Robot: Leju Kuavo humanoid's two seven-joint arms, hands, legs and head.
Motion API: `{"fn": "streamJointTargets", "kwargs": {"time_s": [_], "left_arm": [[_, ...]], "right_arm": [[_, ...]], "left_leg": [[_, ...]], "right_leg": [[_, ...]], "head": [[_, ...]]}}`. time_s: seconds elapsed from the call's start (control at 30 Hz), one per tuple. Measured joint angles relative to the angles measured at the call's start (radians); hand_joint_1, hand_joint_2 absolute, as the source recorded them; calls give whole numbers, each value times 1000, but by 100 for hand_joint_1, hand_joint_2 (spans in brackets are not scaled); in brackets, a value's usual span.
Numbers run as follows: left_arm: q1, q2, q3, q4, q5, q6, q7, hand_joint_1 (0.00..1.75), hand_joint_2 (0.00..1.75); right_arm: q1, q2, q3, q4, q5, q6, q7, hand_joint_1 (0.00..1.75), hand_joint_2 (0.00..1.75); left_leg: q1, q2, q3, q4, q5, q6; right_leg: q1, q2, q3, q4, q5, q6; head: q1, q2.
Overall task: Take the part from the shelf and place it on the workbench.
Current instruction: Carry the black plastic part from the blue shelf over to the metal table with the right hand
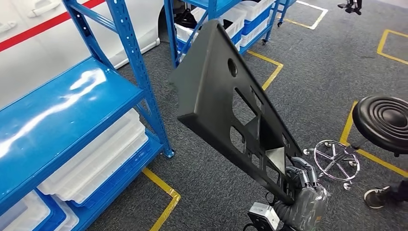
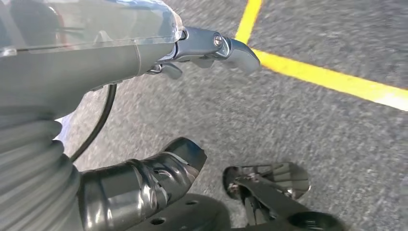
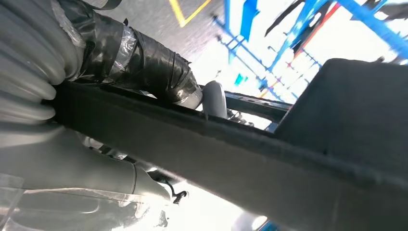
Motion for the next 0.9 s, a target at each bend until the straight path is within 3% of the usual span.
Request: {"fn": "streamJointTargets", "kwargs": {"time_s": [0.07,0.1,0.13,0.2,0.23,0.3,0.37,0.4,0.43,0.47,0.5,0.57,0.63,0.7,0.77,0.83,0.9], "left_arm": [[-1,0,2,0,0,0,0,0,175],[-3,0,3,0,0,1,0,0,175],[-4,0,4,0,0,1,0,0,175],[-5,0,6,0,0,1,-1,0,175],[-4,0,8,0,-1,1,-2,0,175],[-4,0,12,0,-1,1,-6,0,175],[-2,0,18,0,-1,1,-9,0,175],[-1,0,20,0,-1,0,-10,0,175],[-1,0,22,0,0,0,-10,0,175],[-2,0,22,0,0,-1,-11,0,175],[-3,0,23,0,0,-1,-11,0,175],[-3,0,23,0,0,-3,-11,0,175],[-3,0,24,0,0,-3,-11,0,175],[-5,-2,24,0,0,-3,-11,0,175],[-5,-3,25,0,-1,-3,-11,0,175],[-3,-3,25,0,-1,-3,-12,0,175],[0,-3,26,0,0,-3,-14,0,175]], "right_arm": [[4,4,-5,-5,-34,0,-14,175,175],[8,5,-7,-9,-64,0,-27,175,175],[12,7,-10,-15,-98,0,-43,175,175],[22,10,-17,-32,-163,-1,-75,175,175],[25,11,-23,-42,-188,-1,-88,175,175],[29,15,-37,-59,-220,-2,-106,175,175],[33,19,-49,-67,-235,-2,-115,175,175],[37,20,-56,-69,-239,-2,-117,175,175],[41,20,-63,-70,-242,-2,-118,175,175],[44,21,-70,-71,-245,-2,-120,175,175],[46,22,-77,-73,-248,-2,-123,175,175],[48,27,-89,-77,-257,-2,-130,175,175],[50,32,-98,-81,-264,-3,-135,175,175],[53,36,-107,-86,-268,-3,-136,175,175],[55,41,-114,-92,-269,-5,-138,175,175],[55,46,-118,-94,-270,-7,-139,175,175],[55,48,-121,-94,-272,-8,-140,175,175]], "left_leg": [[0,-41,40,-100,39,5],[-2,-56,47,-120,42,8],[-5,-54,47,-122,43,11],[-5,-34,51,-131,51,23],[-4,-22,54,-138,55,30],[-3,4,58,-147,59,40],[-4,32,58,-148,57,44],[-4,46,58,-147,56,44],[-4,59,59,-147,54,43],[-4,70,61,-147,52,40],[-4,81,64,-147,50,37],[-8,98,71,-147,43,28],[-11,115,78,-148,38,16],[-8,126,87,-148,32,3],[-4,93,74,-106,-1,-5],[-2,44,19,10,-63,-7],[-2,27,-40,120,-97,-5]], "right_leg": [[0,21,-8,14,-5,10],[-2,29,-14,17,-6,17],[-3,37,-17,17,-4,24],[-7,42,-20,17,-2,36],[-6,27,-27,30,-12,41],[-5,-23,-68,115,-60,48],[-8,-53,-128,234,-112,56],[-11,-60,-144,266,-118,59],[-14,-64,-142,262,-105,61],[-17,-72,-118,219,-78,62],[-18,-89,-80,152,-47,61],[-11,-138,-16,37,-13,52],[0,-154,-3,6,-15,39],[0,-130,-2,0,-12,27],[-4,-106,3,-8,-8,13],[-4,-83,4,-10,-6,2],[0,-54,4,-9,-6,-3]], "head": [[0,0],[0,0],[0,0],[0,0],[0,0],[2,0],[2,0],[2,0],[2,0],[2,0],[2,0],[2,0],[1,0],[1,0],[1,0],[0,0],[0,0]]}}
